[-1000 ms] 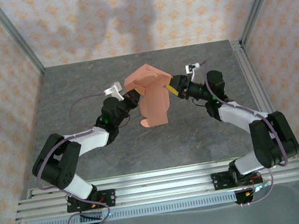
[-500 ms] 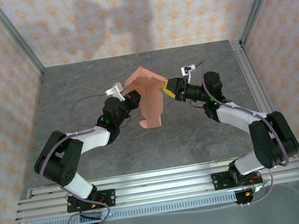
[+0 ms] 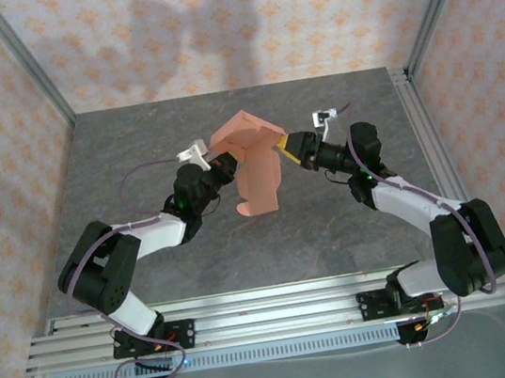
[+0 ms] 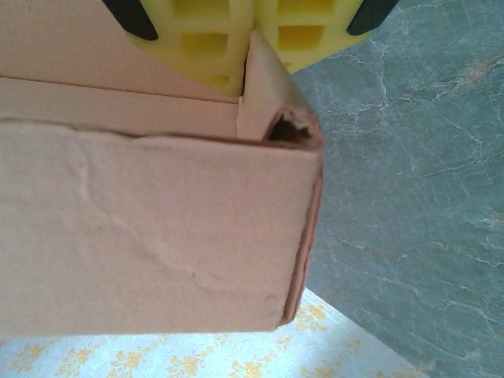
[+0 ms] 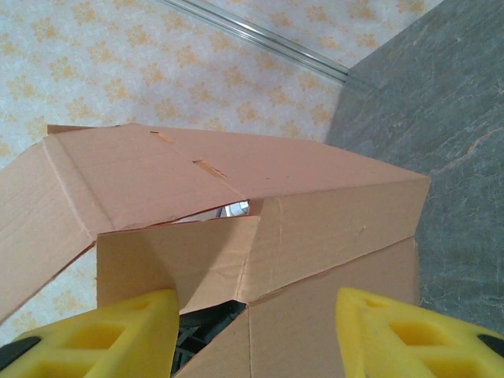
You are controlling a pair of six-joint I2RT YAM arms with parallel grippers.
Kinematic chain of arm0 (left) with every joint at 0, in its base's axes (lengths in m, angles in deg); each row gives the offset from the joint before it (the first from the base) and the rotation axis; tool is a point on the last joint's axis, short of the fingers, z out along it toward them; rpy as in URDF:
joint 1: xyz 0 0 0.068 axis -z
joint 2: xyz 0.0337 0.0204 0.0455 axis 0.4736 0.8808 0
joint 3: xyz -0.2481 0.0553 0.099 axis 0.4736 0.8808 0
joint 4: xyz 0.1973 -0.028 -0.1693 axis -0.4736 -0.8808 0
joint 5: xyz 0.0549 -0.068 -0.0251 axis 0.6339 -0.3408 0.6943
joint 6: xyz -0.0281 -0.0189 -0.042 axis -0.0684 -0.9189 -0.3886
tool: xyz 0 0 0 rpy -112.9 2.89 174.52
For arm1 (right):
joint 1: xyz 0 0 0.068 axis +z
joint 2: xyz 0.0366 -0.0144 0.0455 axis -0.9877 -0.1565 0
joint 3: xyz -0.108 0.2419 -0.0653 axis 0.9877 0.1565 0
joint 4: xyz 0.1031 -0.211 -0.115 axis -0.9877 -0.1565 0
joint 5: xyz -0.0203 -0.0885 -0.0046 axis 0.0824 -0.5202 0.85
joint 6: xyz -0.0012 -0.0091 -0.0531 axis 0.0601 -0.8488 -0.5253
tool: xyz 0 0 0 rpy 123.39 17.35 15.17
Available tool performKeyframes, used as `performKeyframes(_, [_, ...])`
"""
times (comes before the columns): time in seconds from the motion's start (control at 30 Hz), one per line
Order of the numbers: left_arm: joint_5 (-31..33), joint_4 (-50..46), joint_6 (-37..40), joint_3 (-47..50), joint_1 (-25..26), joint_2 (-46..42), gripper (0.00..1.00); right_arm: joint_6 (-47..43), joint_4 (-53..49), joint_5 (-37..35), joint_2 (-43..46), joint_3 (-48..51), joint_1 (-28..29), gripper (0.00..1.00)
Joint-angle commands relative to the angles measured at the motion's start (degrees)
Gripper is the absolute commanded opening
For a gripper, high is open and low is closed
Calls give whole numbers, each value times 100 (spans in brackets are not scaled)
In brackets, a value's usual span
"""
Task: Fold the paper box
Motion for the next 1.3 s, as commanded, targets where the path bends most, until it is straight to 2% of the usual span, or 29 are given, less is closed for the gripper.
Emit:
performKeyframes(0.0, [0,50,163,-98,29,-6,0,-46,254,100,-81,-166,73,55])
performKeyframes(0.33, [3,-103,330,-162,69,-11,0,-539,-819,-173,-136,-521,125,45])
performKeyframes(0.53, [118,-71,277,-104,56,-41,0,-255,-9,-305,87,-145,39,48])
performKeyframes(0.7, [113,-77,264,-117,32,-20,0,-268,115,-226,206,-35,-54,51])
performKeyframes(0.87, [95,-99,215,-110,15,-31,0,-227,115,-775,406,181,-215,51])
performKeyframes(1.07, [71,-172,207,-160,10,30,0,79,641,-434,272,118,-228,52])
performKeyframes(1.27, [-69,-68,154,-192,8,144,0,-98,411,-227,-89,-187,113,53])
